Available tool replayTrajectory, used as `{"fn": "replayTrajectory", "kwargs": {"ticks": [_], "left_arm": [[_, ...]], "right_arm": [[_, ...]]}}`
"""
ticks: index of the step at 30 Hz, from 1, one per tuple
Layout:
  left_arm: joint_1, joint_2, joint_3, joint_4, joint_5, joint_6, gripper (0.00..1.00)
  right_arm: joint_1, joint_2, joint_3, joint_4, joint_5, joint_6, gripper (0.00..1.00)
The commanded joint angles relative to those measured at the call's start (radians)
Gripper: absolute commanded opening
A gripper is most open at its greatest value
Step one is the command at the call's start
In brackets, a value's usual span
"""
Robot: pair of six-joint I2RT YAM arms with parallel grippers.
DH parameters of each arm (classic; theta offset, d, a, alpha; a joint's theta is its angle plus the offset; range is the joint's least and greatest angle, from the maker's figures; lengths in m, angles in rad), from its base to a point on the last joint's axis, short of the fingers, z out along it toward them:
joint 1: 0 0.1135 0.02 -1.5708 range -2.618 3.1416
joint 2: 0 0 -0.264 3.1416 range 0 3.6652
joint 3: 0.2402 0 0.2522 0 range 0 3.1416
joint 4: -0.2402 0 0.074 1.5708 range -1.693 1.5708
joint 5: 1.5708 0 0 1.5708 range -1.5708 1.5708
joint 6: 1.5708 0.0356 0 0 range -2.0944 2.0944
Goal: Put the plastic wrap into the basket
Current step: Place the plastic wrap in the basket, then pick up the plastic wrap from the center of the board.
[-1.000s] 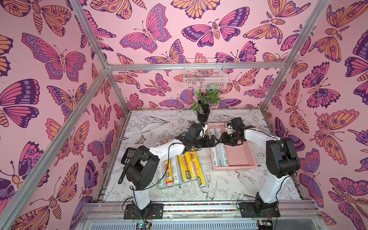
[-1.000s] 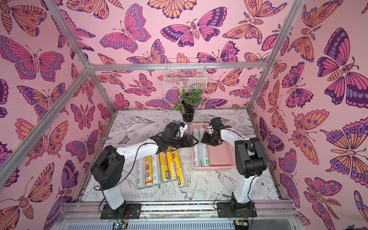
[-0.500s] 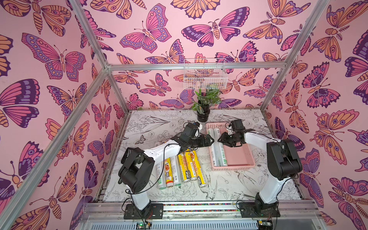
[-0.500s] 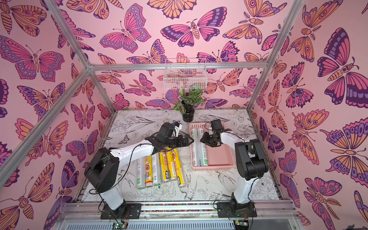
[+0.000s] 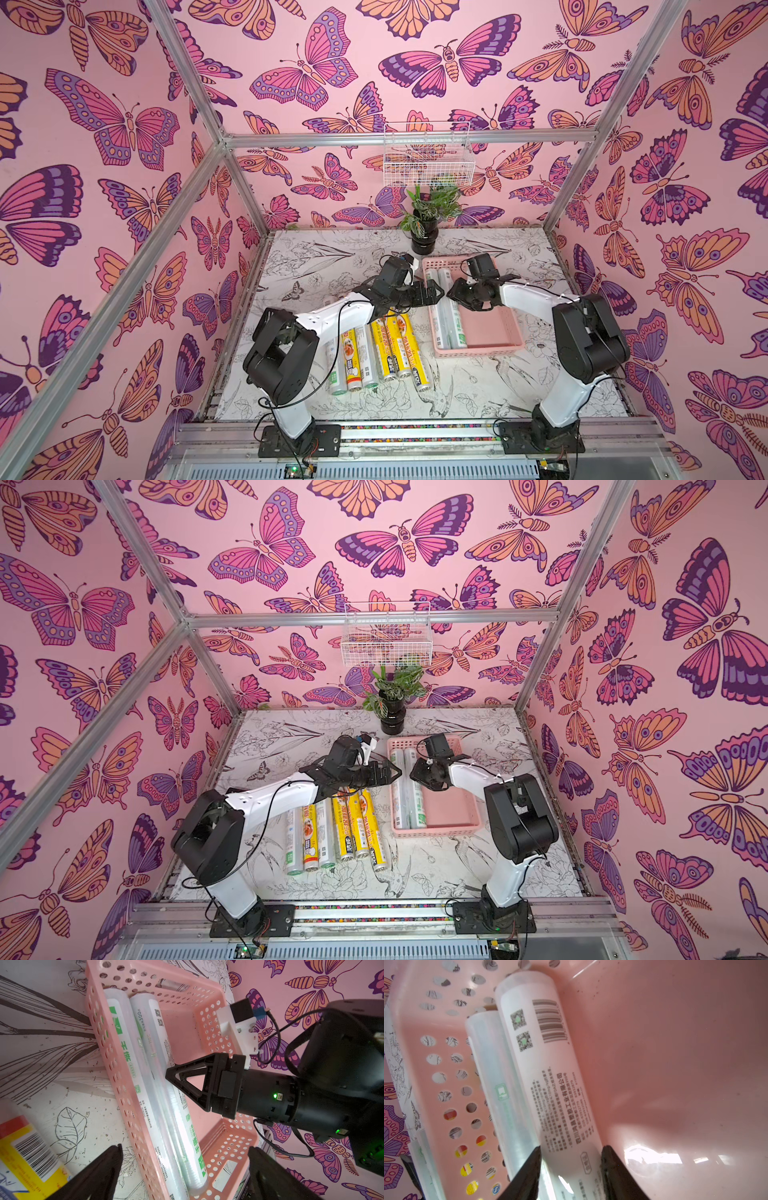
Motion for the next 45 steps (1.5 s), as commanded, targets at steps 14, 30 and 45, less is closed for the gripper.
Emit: {"fn": "replayTrajectory", "kwargs": {"ticks": [14, 30, 45], "left_arm": [[0.013, -0.185, -0.128, -0.028, -0.157, 0.07, 1.0], [0.068, -0.595, -0.471, 0.015, -0.542, 0.038, 1.0], [0.113, -0.748, -0.643, 0.027, -0.443, -0.006, 0.99]], "right_arm": [[0.031, -0.281, 0.051, -0.223, 0.077, -0.208, 0.52], [0.411, -0.149, 0.184, -0.237, 0.182, -0.264, 0.42], [0.531, 0.099, 0.369, -0.435, 0.297, -0.338, 0.43]]}}
